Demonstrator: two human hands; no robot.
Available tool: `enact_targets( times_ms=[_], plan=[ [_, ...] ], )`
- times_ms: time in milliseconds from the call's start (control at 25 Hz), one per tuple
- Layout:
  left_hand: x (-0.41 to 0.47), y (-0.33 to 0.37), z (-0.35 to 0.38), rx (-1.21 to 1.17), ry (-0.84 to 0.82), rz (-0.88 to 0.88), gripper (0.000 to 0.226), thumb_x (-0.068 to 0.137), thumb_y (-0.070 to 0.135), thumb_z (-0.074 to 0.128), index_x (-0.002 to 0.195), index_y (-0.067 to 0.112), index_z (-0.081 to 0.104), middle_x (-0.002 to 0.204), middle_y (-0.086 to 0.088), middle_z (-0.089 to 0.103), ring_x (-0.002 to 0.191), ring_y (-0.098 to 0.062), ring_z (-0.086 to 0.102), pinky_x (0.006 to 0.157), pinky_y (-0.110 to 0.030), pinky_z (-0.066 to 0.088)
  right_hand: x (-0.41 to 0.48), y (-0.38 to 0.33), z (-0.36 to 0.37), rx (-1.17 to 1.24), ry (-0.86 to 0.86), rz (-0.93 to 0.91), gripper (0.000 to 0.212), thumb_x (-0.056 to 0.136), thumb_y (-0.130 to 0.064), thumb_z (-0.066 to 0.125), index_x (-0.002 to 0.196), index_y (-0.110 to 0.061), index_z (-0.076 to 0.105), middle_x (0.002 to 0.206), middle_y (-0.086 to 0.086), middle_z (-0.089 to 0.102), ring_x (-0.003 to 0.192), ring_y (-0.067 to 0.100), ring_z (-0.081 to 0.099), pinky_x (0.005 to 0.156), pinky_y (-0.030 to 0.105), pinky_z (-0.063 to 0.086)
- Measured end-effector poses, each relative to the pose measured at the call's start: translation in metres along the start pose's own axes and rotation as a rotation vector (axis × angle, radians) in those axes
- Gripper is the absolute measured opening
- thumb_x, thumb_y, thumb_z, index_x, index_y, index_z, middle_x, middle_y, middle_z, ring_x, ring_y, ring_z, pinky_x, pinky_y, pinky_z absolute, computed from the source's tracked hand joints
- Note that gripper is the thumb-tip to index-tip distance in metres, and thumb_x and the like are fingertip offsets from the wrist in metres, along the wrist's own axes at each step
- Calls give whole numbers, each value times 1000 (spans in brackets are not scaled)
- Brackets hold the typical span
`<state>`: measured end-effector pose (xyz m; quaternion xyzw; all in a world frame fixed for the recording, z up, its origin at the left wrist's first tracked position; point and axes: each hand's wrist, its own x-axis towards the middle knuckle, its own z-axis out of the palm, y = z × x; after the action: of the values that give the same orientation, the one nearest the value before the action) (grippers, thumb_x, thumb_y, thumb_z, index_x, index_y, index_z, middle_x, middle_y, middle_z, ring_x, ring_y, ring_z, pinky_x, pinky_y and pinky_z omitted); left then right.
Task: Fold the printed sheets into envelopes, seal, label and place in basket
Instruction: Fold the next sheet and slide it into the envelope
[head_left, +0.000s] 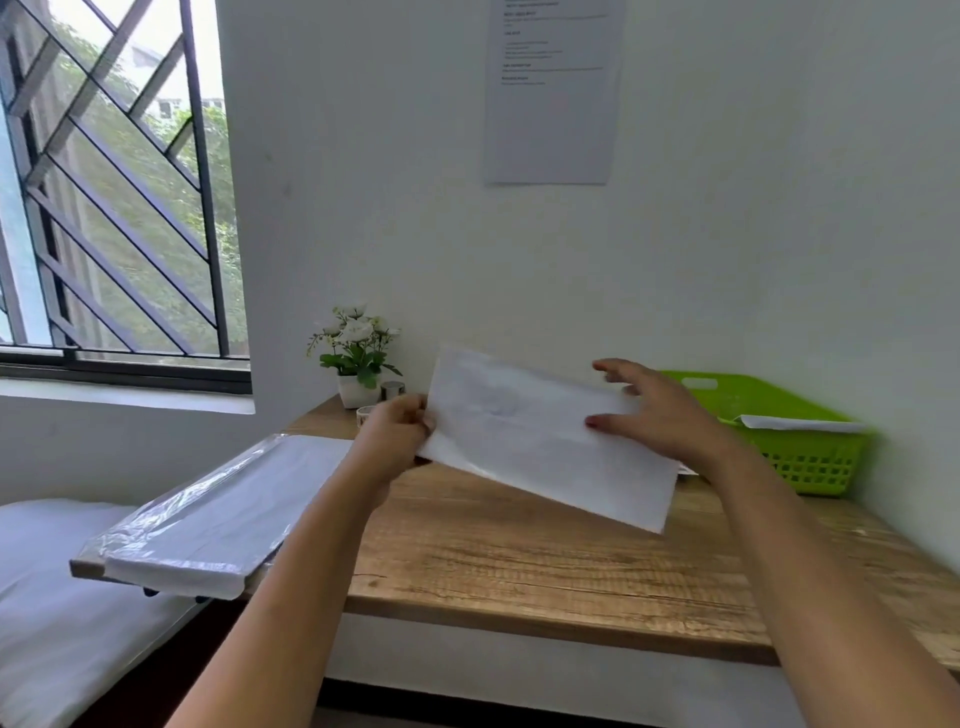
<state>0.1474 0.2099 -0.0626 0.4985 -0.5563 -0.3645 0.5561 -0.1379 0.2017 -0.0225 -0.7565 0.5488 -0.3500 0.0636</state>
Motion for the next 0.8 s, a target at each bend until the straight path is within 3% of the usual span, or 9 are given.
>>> enact_targets(
  times_ms=[80, 160, 280, 400, 480, 600, 680, 800],
  plan=[
    [10, 31, 0, -15, 42, 164, 42, 92, -5, 40, 83, 26, 67, 83, 0, 65, 81, -19, 60, 68, -33, 55, 15, -25, -15, -57, -65, -24, 70, 75, -47, 73, 137, -38, 42, 134, -8, 54, 123, 15, 51, 103, 39, 38],
    [16, 62, -1, 11, -12, 325, 41, 94, -2, 42, 82, 28, 67, 79, 5, 64, 75, -11, 58, 66, -26, 51, 26, -47, -30, 12, -101, -54, 68, 77, -44, 72, 138, -36, 43, 128, -8, 59, 123, 15, 52, 105, 45, 39],
    [19, 104, 13, 161, -122, 569, 32, 89, -3, 47, 92, 21, 69, 88, 1, 68, 85, -12, 62, 78, -33, 51, 32, -78, -42, 417, -173, -199, 63, 81, -14, 73, 137, -23, 47, 122, 5, 63, 113, 20, 61, 96, 38, 50],
    [16, 130, 34, 71, 20, 698, 33, 83, 10, 62, 108, 33, 63, 98, 1, 69, 93, -16, 65, 84, -39, 54, 33, -98, -46, 693, -52, -269, 40, 86, -5, 65, 125, -9, 58, 117, 14, 66, 106, 25, 65, 89, 37, 54],
    [14, 130, 41, -67, 69, 635, 50, 81, 17, 69, 120, 40, 48, 104, 0, 66, 90, -16, 67, 76, -33, 57, 33, -102, -47, 916, 60, -186, 31, 90, -7, 61, 120, -3, 60, 116, 16, 67, 101, 26, 67, 88, 36, 55],
    [13, 101, 42, -58, -124, 408, 63, 79, 14, 73, 126, 36, 37, 107, -7, 67, 92, -26, 68, 75, -42, 58, 31, -97, -43, 1196, 172, -26, 25, 93, -7, 57, 117, -2, 60, 107, 10, 69, 90, 19, 68, 83, 33, 56],
    [9, 75, 41, 17, -281, 236, 61, 78, 11, 73, 126, 28, 39, 111, -10, 66, 96, -29, 67, 80, -47, 56, 32, -92, -39, 1320, 245, 86, 18, 94, -8, 55, 110, -4, 62, 102, 9, 67, 84, 18, 67, 77, 32, 56],
    [5, 45, 37, -10, -389, 57, 53, 80, 7, 70, 128, 14, 48, 119, -11, 63, 104, -27, 64, 92, -49, 51, 34, -79, -30, 1372, 306, 227, 16, 94, -9, 55, 108, -6, 61, 105, 11, 65, 88, 23, 65, 72, 33, 53]
  ],
)
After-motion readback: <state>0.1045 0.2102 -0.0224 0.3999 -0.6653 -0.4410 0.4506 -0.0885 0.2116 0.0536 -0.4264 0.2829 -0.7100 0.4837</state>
